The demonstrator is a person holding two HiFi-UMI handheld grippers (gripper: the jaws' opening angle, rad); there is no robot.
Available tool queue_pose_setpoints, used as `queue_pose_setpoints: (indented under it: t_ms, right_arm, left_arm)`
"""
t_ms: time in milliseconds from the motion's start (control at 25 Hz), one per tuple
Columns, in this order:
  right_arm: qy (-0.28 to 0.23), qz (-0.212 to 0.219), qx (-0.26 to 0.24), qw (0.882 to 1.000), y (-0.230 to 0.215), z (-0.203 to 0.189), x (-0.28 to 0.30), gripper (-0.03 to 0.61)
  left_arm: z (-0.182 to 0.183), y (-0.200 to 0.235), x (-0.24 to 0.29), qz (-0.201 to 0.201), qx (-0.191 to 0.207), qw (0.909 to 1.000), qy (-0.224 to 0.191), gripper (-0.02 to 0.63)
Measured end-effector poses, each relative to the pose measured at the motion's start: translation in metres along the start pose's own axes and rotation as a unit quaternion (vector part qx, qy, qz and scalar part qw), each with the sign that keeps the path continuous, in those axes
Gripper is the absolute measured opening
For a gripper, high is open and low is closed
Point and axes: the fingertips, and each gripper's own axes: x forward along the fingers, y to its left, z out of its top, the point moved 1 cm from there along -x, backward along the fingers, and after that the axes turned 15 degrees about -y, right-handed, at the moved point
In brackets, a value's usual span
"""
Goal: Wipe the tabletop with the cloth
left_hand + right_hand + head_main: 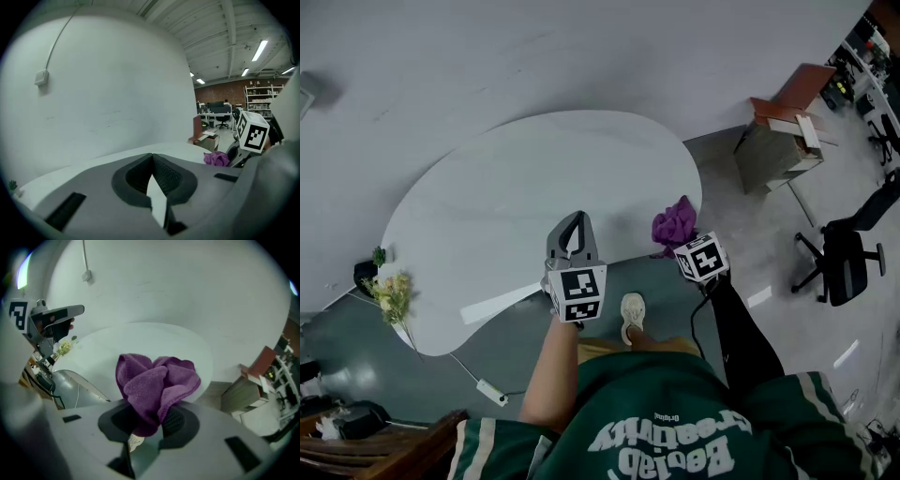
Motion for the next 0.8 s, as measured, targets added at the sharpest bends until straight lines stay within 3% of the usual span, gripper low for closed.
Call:
queue_pose_setpoints:
  t_ms: [240, 440, 600, 800]
  right_arm:
    - [-0.004, -0.051, 0.021, 0.998, -0.042, -0.016, -0.025, 0.120]
    - [-0.032, -0.061, 0.023, 0.997, -0.043, -0.008, -0.039, 0.115]
    - [-0.075, -0.052, 0.018, 0.996, -0.032, 0.020, -0.047, 0.110]
    - [-0.153, -0.048, -0.010, 0.987, -0.004, 0.084, -0.053, 0.107]
  left_arm:
    - [0.013, -0.022, 0.011, -0.019, 0.016, 0.9997, -0.008, 0.002]
    - [0.024, -0.026, 0.010, -0.020, 0.020, 0.9995, -0.014, 0.002]
    - [0.035, -0.015, 0.005, -0.009, 0.026, 0.9994, -0.020, 0.002]
    - [0.053, 0.017, -0.006, 0.009, 0.009, 0.9992, -0.038, 0.002]
